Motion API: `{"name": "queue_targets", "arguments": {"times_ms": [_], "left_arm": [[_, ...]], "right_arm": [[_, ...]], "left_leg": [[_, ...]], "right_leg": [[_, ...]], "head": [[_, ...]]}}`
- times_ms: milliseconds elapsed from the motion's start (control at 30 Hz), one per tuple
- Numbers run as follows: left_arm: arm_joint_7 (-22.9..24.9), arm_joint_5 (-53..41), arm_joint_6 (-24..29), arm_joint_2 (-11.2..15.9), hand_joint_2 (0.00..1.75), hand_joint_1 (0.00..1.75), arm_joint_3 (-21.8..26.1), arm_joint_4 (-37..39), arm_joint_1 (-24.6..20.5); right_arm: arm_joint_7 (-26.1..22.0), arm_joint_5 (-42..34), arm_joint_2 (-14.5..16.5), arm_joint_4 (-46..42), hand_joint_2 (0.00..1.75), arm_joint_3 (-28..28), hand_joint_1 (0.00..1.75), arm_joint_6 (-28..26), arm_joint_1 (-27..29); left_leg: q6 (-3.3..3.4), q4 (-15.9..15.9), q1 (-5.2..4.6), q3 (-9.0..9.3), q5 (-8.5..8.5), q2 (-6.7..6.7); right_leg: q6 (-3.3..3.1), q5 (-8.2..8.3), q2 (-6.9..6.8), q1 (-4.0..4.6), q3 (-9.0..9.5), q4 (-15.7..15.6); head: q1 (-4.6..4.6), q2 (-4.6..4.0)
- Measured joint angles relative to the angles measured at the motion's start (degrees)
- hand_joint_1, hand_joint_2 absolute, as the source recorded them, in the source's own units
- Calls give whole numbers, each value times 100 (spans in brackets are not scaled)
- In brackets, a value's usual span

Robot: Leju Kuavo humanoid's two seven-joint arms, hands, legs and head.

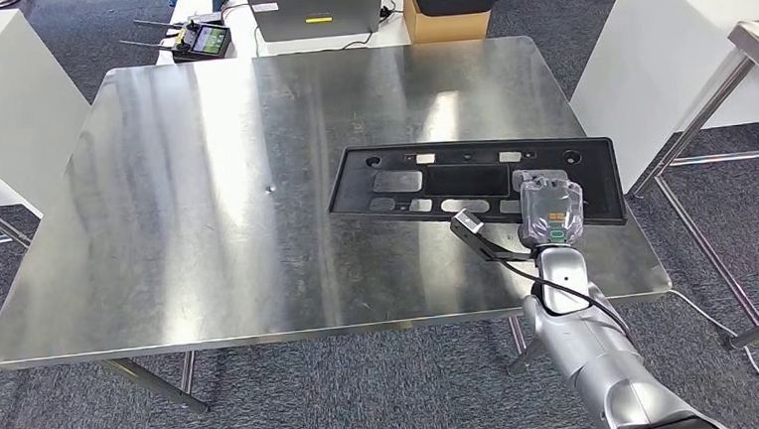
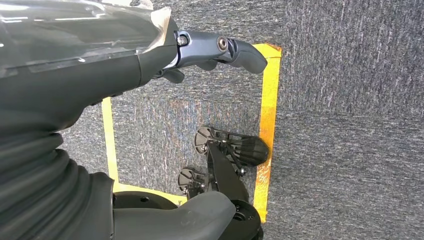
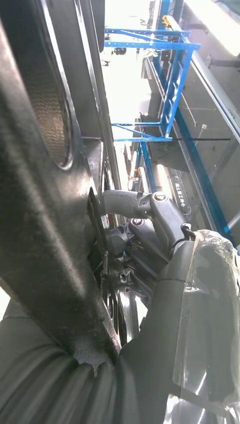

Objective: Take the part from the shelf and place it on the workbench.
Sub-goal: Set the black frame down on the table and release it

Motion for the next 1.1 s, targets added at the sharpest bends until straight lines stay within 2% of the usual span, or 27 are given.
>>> {"name": "queue_targets", "arguments": {"times_ms": [367, 433, 500, 567, 700, 867, 1100], "left_arm": [[3, 1, 3, 0, 175, 0, 0, 0, 0], [104, 73, 111, 0, 175, 0, 24, 0, 0], [329, 226, 358, -3, 175, 0, 122, 0, 1], [483, 313, 538, -8, 175, 0, 251, -1, 4], [520, 318, 616, -14, 175, 0, 401, -2, 5], [520, 317, 625, -24, 175, 0, 493, -2, 7], [520, 317, 627, -26, 175, 0, 568, -2, 7]], "right_arm": [[-5, -3, 2, 3, 175, 0, 175, 0, 0], [-213, -205, 48, 18, 175, -29, 175, 0, -12], [-800, -813, 207, 62, 175, -224, 175, 0, -55], [-1445, -1467, 456, 119, 175, -671, 175, 0, -127], [-2118, -2011, 877, 274, 175, -1628, 175, 0, -384], [-2345, -2138, 1073, 474, 175, -2266, 175, 0, -551], [-2370, -2147, 1193, 625, 175, -2542, 175, 0, -608]], "left_leg": [[0, 0, 0, 0, 0, 0], [0, -1, 0, 1, 0, 1], [0, -1, 0, 2, 0, 11], [-1, 0, 1, 4, 0, 20], [-3, 0, 14, 6, 1, 0], [-3, 0, 12, 8, 2, 3], [-3, 0, 12, 10, 2, -1]], "right_leg": [[0, 0, 0, 1, 1, 0], [0, 0, 0, 3, 4, 1], [0, 1, 4, 5, 4, 2], [0, 1, 6, 2, 0, 1], [-3, -1, -11, -2, 1, 1], [-2, 0, -11, 0, 8, 1], [-2, 0, -11, -1, 9, 1]], "head": [[0, -1], [1, -1], [-1, -1], [-2, -1], [-2, -1], [-1, 0], [-1, -1]]}}
